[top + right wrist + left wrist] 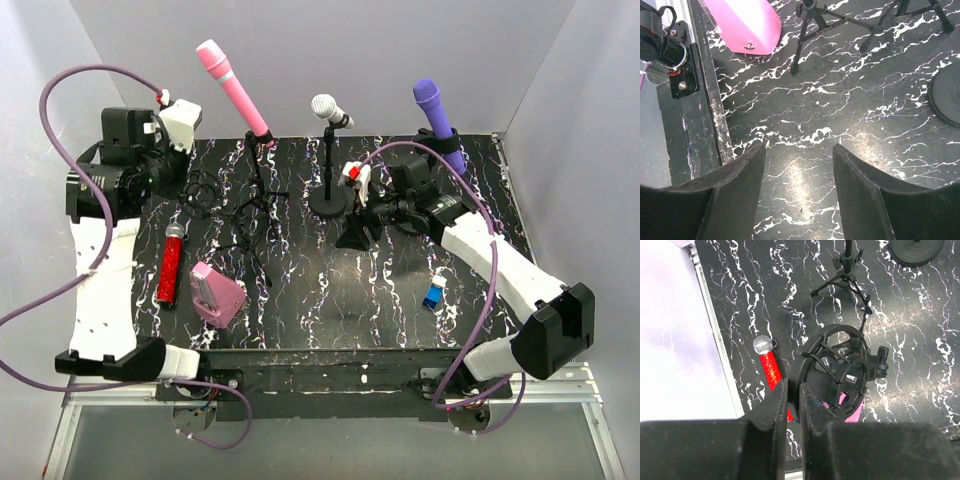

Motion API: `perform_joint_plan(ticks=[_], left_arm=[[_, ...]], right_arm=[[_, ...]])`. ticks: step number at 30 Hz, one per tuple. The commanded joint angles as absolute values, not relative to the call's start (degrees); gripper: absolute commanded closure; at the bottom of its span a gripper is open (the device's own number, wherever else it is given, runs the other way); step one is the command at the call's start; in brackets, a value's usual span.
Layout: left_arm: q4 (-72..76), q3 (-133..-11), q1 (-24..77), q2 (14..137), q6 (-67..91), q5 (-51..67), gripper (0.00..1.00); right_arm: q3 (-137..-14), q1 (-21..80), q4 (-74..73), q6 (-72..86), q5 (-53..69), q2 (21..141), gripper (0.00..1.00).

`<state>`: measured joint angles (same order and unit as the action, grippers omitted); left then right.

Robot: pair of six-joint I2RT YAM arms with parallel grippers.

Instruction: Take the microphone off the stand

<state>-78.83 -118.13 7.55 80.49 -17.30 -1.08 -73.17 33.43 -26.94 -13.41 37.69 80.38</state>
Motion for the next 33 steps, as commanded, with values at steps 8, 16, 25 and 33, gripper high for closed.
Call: perform_joint_plan(ticks=[8, 16, 25, 33], left_arm=[[-85.96, -117.14, 7.47, 83.92, -15.03, 10.97, 1.00], [-84.56, -125.42, 8.26, 91.15, -14.86, 21.70, 0.40], [-70.87, -129.98, 7.47, 84.20, -11.61, 18.11, 0.07], [-47.23, -148.16, 7.47, 92.26, -2.46, -8.15, 0.02]], right_arm=[[-76.37, 33.22, -24.17, -10.90, 40.61, 82.88, 0.37], [-74.63, 33.22, -23.91, -11.07, 38.76, 81.22, 0.37], [-73.91, 32.08, -27.51, -11.69, 37.44, 77.08, 0.37], [-78.30, 31.03, -28.65, -9.06, 37.53, 76.55, 0.37]])
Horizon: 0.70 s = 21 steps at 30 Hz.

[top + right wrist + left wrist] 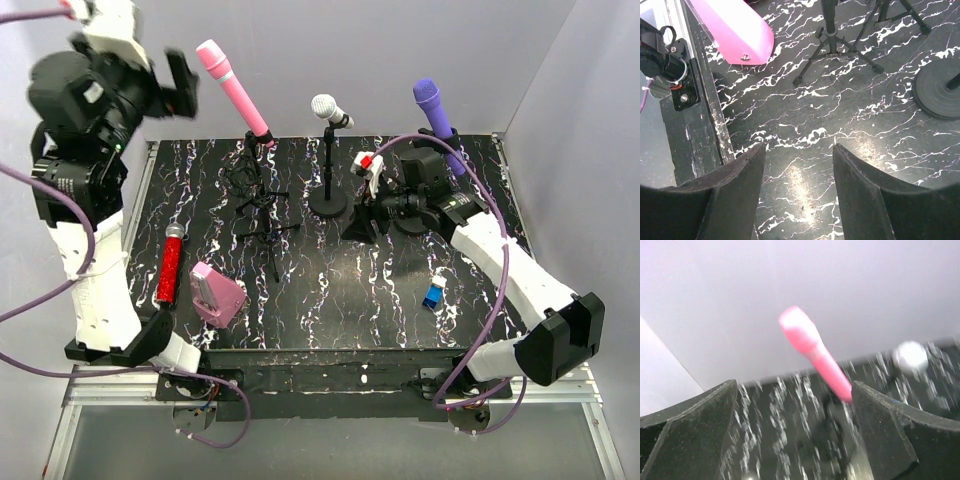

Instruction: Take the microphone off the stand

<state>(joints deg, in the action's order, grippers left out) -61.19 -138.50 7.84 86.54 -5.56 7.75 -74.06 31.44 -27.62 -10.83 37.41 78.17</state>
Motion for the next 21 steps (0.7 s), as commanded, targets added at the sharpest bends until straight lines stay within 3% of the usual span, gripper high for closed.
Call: perform_joint_plan(ticks=[1, 5, 9, 12, 15, 21], left_arm=[[-42.67, -147.84, 7.47, 92.63, -2.63, -10.35, 0.02], [-10.53, -134.14, 7.47, 88.07, -3.87, -12.22, 0.02], [2.78, -139.37, 7.47, 94.28, -3.61, -14.75, 0.02], [9.55, -150.36, 7.47, 100.18, -3.51, -15.57, 0.02], [17.03, -151.09, 7.47, 100.90, 1.99, -13.19, 0.02], [13.69, -157.24, 7.47, 104.50, 5.29, -17.94, 0.02]], right_arm=[[-78.92, 31.03, -29.09, -8.70, 37.62, 76.55, 0.37], [-79.37, 31.11, -29.97, -6.42, 36.92, 76.38, 0.37], [-75.24, 30.76, -27.60, -5.63, 34.37, 75.94, 0.37], [-74.18, 30.67, -28.64, -5.45, 34.28, 76.46, 0.37], [-75.49, 30.67, -30.84, -5.27, 35.07, 77.60, 0.38], [-80.67, 30.24, -33.84, -6.42, 34.98, 81.64, 0.38]])
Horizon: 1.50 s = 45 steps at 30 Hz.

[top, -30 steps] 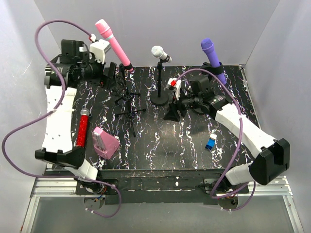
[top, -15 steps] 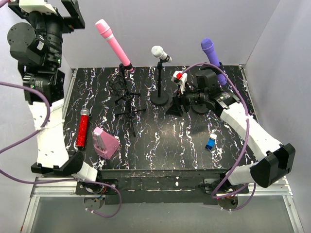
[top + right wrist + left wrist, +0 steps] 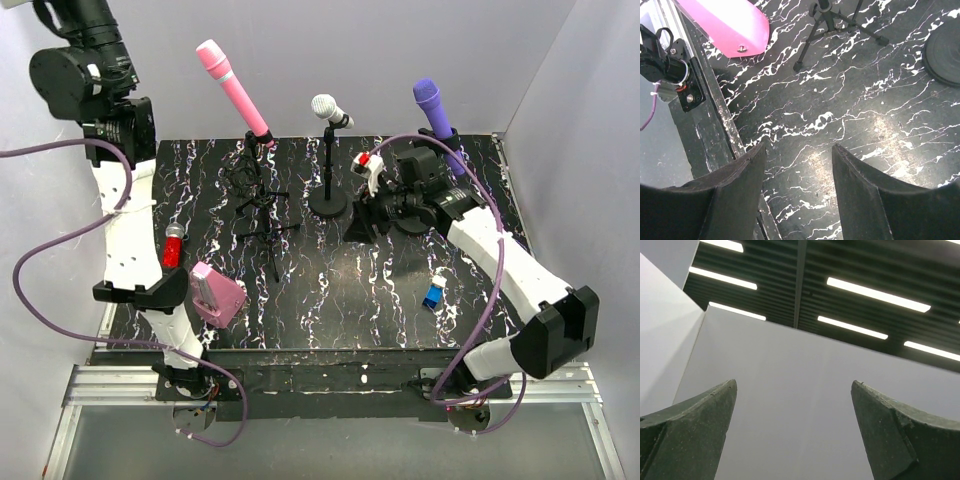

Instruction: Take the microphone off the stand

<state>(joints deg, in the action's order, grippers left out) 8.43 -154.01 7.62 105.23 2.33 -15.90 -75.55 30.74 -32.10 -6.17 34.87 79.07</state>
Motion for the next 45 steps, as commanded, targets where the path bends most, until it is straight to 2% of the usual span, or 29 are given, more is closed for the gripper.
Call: perform_joint_plan(ticks=[1, 5, 9, 11, 13, 15, 19, 22, 25, 26, 32, 36, 41, 45], left_arm=[[15.54, -157.32, 7.47, 105.37, 3.71, -16.89, 0.02], [15.39, -162.77, 7.56, 108.46, 3.34, -13.90, 0.02], [11.36, -156.81, 7.65, 103.99, 0.79, -4.43, 0.02], [8.79, -147.89, 7.65, 98.47, 0.96, 0.00, 0.02], [11.50, -134.28, 7.65, 91.18, 1.50, -3.31, 0.02], [4.71, -125.98, 7.65, 85.72, 0.80, -4.49, 0.02], [-21.05, -121.22, 7.65, 81.84, -5.10, 18.92, 0.02], [-27.49, -113.84, 6.60, 77.96, -3.52, 33.35, 0.02], [-34.69, -111.63, 1.60, 78.22, 3.85, 44.79, 0.02], [-37.59, -111.10, 1.23, 77.96, 1.69, 46.65, 0.02], [-42.01, -103.37, 1.32, 70.76, -11.23, 45.53, 0.02], [-43.59, -104.49, 1.32, 70.57, -10.91, 44.82, 0.02], [-44.82, -109.50, 1.41, 73.73, -6.43, 49.65, 0.02], [-44.82, -113.90, 2.81, 76.28, -3.61, 48.96, 0.02]], right_arm=[[-81.47, 29.97, -34.01, -6.33, 34.98, 82.35, 0.38], [-83.84, 29.27, -33.75, -5.80, 35.59, 84.63, 0.39], [-86.48, 29.35, -36.99, -6.33, 38.49, 85.69, 0.40], [-86.66, 29.27, -37.88, -5.98, 38.67, 84.91, 0.40], [-86.05, 29.36, -38.58, -5.98, 39.20, 82.54, 0.40], [-85.87, 29.27, -38.41, -5.63, 38.94, 78.68, 0.40], [-88.76, 29.01, -36.65, -2.91, 27.73, 71.64, 0.38], [-94.90, 26.64, -39.72, -2.98, 18.13, 70.84, 0.37], [-101.40, 17.70, -40.52, -2.20, 16.53, 73.20, 0.35], [-103.95, 14.79, -40.78, -2.28, 16.35, 74.87, 0.35], [-115.66, 5.46, -42.63, -5.45, 21.70, 83.66, 0.32], [-116.10, 3.52, -42.01, -8.51, 26.89, 86.48, 0.31], [-114.26, 2.99, -40.09, -14.40, 29.53, 89.12, 0.31], [-110.49, 2.55, -32.10, -18.62, 30.41, 90.61, 0.33]])
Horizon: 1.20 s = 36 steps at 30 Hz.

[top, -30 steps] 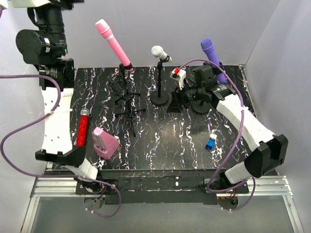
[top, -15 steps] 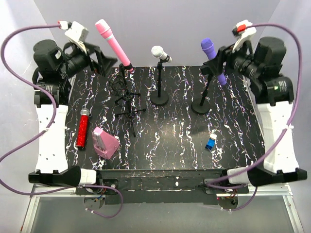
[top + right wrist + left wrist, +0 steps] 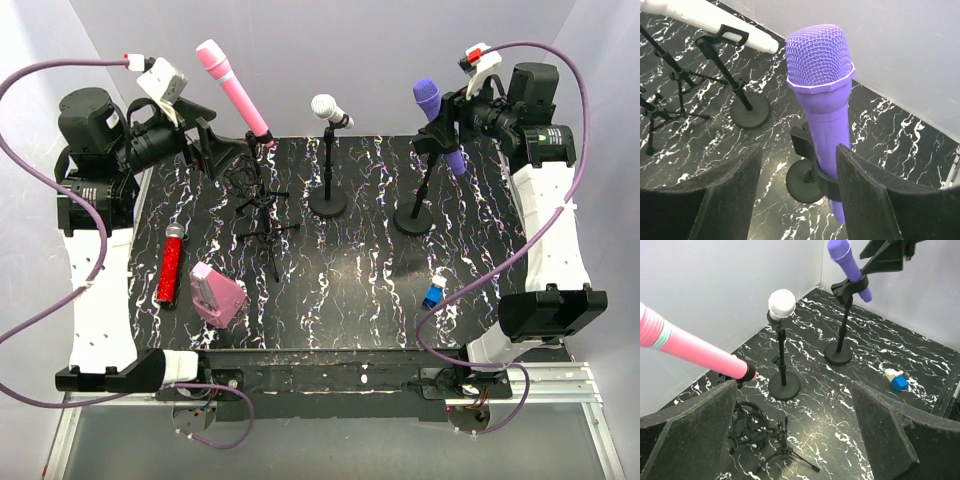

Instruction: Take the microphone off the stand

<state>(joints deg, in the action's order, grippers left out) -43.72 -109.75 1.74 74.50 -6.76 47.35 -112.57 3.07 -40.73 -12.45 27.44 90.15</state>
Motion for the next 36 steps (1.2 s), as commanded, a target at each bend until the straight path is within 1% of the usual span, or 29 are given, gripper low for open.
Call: perform_joint_plan(ticks=[1, 8, 10, 11, 12, 13, 16, 19, 21, 25, 28, 30, 31, 33, 36], left_arm=[[-44.82, -114.60, 2.99, 76.90, -3.86, 48.69, 0.02], [-46.05, -120.58, 3.08, 81.65, -5.10, 48.43, 0.02], [-46.32, -121.20, 3.08, 82.35, -5.71, 48.52, 0.02], [-46.58, -121.55, 3.08, 82.88, -6.41, 48.43, 0.02], [-47.10, -121.64, 3.08, 83.23, -7.20, 47.99, 0.02], [-47.81, -121.99, 3.08, 83.58, -8.60, 47.29, 0.02], [-51.23, -124.35, 3.08, 85.60, -12.99, 44.57, 0.02], [-54.13, -127.69, 3.69, 87.62, -16.95, 41.41, 0.02], [-56.42, -130.07, 4.65, 88.94, -19.94, 39.65, 0.02], [-55.47, -130.35, 5.80, 88.95, -23.38, 41.74, 0.02], [-53.35, -128.68, 5.89, 87.72, -20.58, 46.65, 0.02], [-51.95, -126.05, 5.89, 85.97, -14.89, 49.91, 0.02], [-51.77, -124.47, 5.89, 84.91, -12.07, 51.57, 0.02], [-51.68, -118.68, 5.89, 81.06, -12.73, 58.84, 0.02], [-47.03, -107.69, 6.15, 75.25, -12.04, 63.18, 0.02]], right_arm=[[-109.52, 2.55, -30.08, -19.59, 30.58, 90.96, 0.33], [-101.88, 2.55, -18.74, -25.66, 30.06, 91.23, 0.39], [-99.68, 2.55, -16.88, -26.89, 31.28, 90.62, 0.43], [-98.97, 2.55, -16.53, -27.07, 31.72, 90.53, 0.49], [-98.70, 2.55, -16.61, -26.98, 32.86, 90.53, 0.57], [-98.61, 2.55, -17.13, -26.81, 34.00, 90.44, 0.63], [-97.13, 2.55, -17.58, -27.33, 37.87, 88.34, 0.79], [-92.83, 2.55, -16.09, -27.16, 42.52, 82.91, 0.88], [-90.63, 2.72, -15.91, -26.11, 46.48, 79.38, 0.92], [-87.55, 5.35, -15.56, -21.63, 51.67, 73.93, 0.98], [-85.70, 11.49, -17.48, -22.93, 48.97, 70.85, 0.99], [-85.25, 16.15, -18.63, -23.73, 45.98, 69.79, 0.99], [-85.34, 18.35, -19.07, -23.47, 44.75, 69.52, 0.99], [-84.82, 22.04, -19.07, -21.46, 42.46, 69.08, 0.99], [-81.58, 23.64, -17.15, -16.19, 40.79, 68.29, 0.99]])
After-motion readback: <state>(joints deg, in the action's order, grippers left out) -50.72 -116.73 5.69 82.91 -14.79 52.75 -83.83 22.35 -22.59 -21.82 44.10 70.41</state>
